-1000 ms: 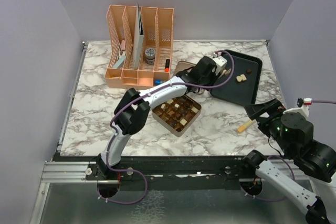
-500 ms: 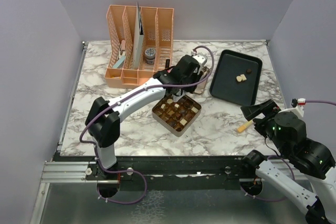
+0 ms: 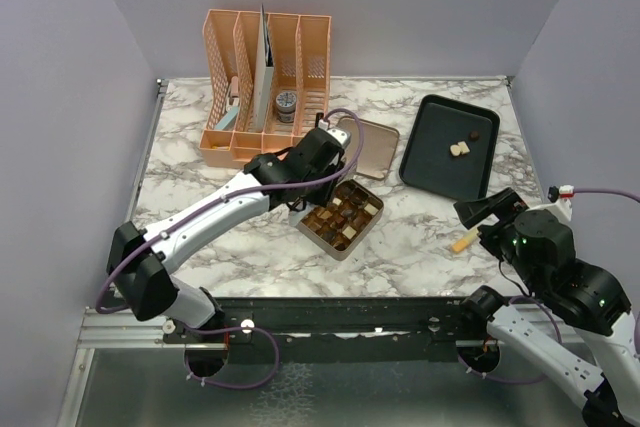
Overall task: Pack the chocolate
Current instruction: Pick up the fake chocolate from the plate, then place the fake chocolate in the packing box.
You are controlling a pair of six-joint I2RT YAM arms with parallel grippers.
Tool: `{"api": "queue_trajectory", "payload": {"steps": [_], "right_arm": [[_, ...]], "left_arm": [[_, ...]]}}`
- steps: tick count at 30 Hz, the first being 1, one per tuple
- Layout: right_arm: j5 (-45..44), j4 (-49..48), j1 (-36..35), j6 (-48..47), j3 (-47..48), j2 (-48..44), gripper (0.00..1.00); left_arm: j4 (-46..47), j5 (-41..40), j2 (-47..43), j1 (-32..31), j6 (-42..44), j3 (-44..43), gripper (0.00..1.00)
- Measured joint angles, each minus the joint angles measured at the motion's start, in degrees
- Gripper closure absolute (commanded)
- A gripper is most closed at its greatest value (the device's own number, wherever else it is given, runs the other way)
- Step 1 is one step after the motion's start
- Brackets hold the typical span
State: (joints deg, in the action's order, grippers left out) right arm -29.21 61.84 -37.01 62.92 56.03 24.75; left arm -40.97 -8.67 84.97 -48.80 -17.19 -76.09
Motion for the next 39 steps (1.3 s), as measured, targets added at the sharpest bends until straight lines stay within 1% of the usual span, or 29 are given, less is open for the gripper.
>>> {"api": "queue_trajectory", "payload": {"steps": [9, 19, 28, 36, 39], "right_arm": [[0.2, -0.9, 0.0, -0.4, -0.8, 1.4, 0.14], [0.2, -1.0, 0.0, -1.0, -0.8, 1.5, 0.13], [0.2, -1.0, 0.0, -1.0, -0.8, 1.5, 0.13], [0.3, -1.0, 0.0, -1.0, -0.8, 1.4, 0.14], [0.3, -1.0, 0.0, -1.0, -0.8, 1.2, 0.14]], "left_arm": [[-8.6, -1.0, -8.0, 0.0, -3.6, 1.6, 0.67], [-17.4, -0.9, -11.2, 0.0, -7.8, 4.3, 0.67], [-21.8, 0.2, -13.9, 0.0, -9.8, 5.1, 0.65], [-22.2, 1.0, -13.9, 0.0, -10.0, 5.8, 0.63], [-22.2, 1.7, -13.9, 0.0, -10.1, 6.8, 0.6]]}}
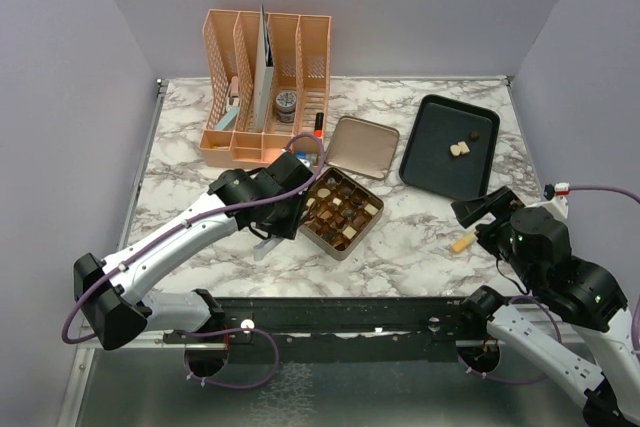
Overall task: Pack the chocolate
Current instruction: Place the fake chocolate in the packing box.
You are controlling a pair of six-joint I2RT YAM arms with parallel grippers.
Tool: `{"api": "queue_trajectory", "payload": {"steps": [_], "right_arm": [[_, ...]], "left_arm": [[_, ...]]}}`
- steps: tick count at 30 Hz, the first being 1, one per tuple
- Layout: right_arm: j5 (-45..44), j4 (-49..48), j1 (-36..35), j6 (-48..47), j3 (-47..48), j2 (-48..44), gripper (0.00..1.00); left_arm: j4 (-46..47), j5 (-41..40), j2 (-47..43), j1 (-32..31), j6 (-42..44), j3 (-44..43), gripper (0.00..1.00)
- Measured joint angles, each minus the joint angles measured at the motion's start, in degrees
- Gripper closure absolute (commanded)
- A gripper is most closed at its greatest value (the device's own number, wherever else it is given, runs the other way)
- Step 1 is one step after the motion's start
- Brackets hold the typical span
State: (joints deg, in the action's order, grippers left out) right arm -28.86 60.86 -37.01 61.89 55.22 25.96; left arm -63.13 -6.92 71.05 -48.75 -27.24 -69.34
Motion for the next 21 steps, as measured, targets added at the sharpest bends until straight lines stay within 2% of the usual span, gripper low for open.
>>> {"api": "queue_trajectory", "payload": {"steps": [12, 21], "right_arm": [[0.0, 0.0, 0.0, 0.0, 0.0, -0.8, 0.13], [0.0, 0.0, 0.0, 0.0, 0.0, -0.8, 0.14]], "left_arm": [[0.0, 1.0, 0.0, 0.0, 0.0, 0.5, 0.54], [0.0, 1.1, 0.0, 0.0, 0.0, 0.5, 0.54]]}}
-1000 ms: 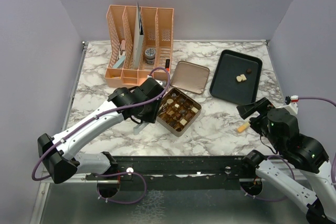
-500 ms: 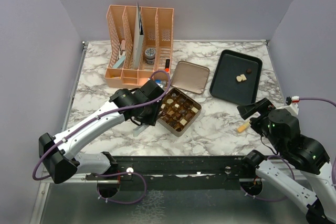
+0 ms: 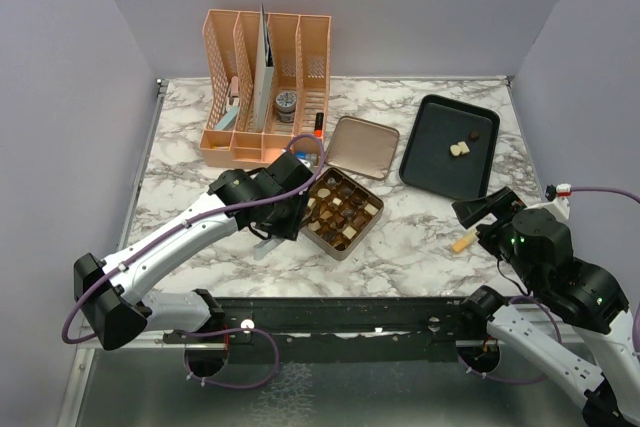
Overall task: Pack the chocolate
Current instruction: Place the fake chocolate in the packing box, then pick up the fake chocolate from the plate.
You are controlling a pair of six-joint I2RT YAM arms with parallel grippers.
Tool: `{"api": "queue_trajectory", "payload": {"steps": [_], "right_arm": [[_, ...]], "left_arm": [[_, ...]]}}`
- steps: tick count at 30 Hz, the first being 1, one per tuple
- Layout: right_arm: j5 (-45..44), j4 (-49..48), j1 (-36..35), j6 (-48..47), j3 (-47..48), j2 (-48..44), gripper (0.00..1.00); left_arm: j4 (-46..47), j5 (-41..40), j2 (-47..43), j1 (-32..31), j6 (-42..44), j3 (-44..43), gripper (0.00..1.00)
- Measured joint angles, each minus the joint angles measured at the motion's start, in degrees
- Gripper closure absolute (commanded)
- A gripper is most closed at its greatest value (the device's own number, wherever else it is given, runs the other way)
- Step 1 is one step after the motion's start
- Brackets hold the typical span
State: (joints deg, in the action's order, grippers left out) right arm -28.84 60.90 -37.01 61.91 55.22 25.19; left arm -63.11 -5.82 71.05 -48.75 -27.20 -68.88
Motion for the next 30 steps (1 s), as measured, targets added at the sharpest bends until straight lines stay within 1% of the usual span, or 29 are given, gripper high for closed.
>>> {"api": "queue_trajectory", "payload": {"steps": [6, 13, 17, 20, 25, 30], "right_arm": [[0.0, 0.0, 0.0, 0.0, 0.0, 0.0, 0.14], [0.0, 0.0, 0.0, 0.0, 0.0, 0.0, 0.14], [0.0, 0.0, 0.0, 0.0, 0.0, 0.0, 0.13], [0.0, 0.0, 0.0, 0.0, 0.0, 0.0, 0.14], [0.0, 0.0, 0.0, -0.1, 0.2, 0.1, 0.14], [0.0, -0.6, 0.0, -0.3, 1.1, 0.3, 0.14]], "left_arm": [[0.0, 0.0, 0.2, 0.0, 0.2, -0.8, 0.54], [0.1, -0.4, 2.1, 0.0, 1.7, -4.9, 0.54], [1.8, -1.5, 2.8, 0.0, 3.7, -6.3, 0.55], [4.9, -1.6, 2.8, 0.0, 5.7, -6.3, 0.55], [15.1, -1.6, 3.4, 0.0, 10.0, -5.7, 0.54], [25.6, -1.7, 6.0, -0.1, 14.7, -4.2, 0.53]]}}
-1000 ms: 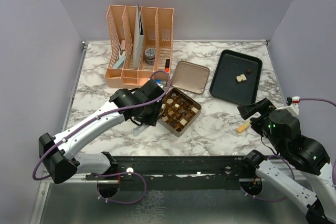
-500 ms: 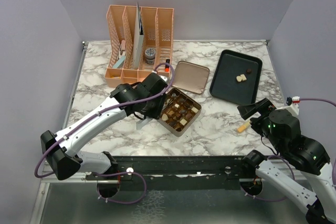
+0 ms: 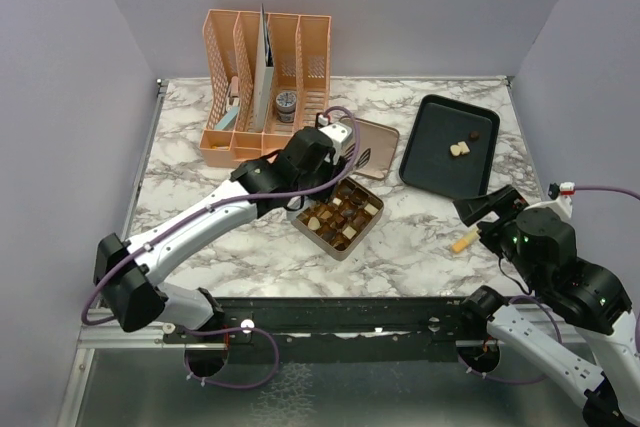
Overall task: Pack the chocolate
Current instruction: Pick up the fake chocolate from the plate.
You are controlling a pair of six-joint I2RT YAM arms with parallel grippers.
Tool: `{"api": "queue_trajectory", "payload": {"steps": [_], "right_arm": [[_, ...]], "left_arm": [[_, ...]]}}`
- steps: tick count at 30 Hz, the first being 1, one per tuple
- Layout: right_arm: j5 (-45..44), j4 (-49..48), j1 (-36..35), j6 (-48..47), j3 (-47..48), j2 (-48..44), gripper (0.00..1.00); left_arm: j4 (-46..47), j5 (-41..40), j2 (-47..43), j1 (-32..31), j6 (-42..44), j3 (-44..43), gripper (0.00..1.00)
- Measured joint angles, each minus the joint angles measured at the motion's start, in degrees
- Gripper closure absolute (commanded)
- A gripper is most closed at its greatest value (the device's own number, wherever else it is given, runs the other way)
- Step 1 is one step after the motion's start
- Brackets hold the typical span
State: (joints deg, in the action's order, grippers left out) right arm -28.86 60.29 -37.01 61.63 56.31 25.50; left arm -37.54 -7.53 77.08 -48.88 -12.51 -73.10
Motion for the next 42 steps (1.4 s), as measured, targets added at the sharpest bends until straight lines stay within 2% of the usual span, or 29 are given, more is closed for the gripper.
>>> {"api": "queue_trajectory", "payload": {"steps": [12, 20, 27, 32, 42], "right_arm": [[-0.1, -0.5, 0.0, -0.2, 1.1, -0.5, 0.14], [-0.1, -0.7, 0.0, -0.8, 1.5, -0.8, 0.13], [-0.5, -0.7, 0.0, -1.7, 4.0, -0.9, 0.13], [-0.5, -0.6, 0.0, -1.7, 4.2, -1.2, 0.13], [-0.5, -0.6, 0.0, -1.7, 4.8, -1.2, 0.13]], "left_arm": [[22.4, 1.2, 15.1, -1.6, 10.6, 0.0, 0.52], [30.3, 3.1, 29.6, -3.0, 14.7, -7.6, 0.52], [31.4, 4.5, 42.4, -3.6, 16.5, -21.4, 0.52], [31.4, 5.5, 48.4, -3.8, 16.7, -30.3, 0.52], [31.0, 7.2, 56.0, -3.9, 16.9, -37.7, 0.49]]}}
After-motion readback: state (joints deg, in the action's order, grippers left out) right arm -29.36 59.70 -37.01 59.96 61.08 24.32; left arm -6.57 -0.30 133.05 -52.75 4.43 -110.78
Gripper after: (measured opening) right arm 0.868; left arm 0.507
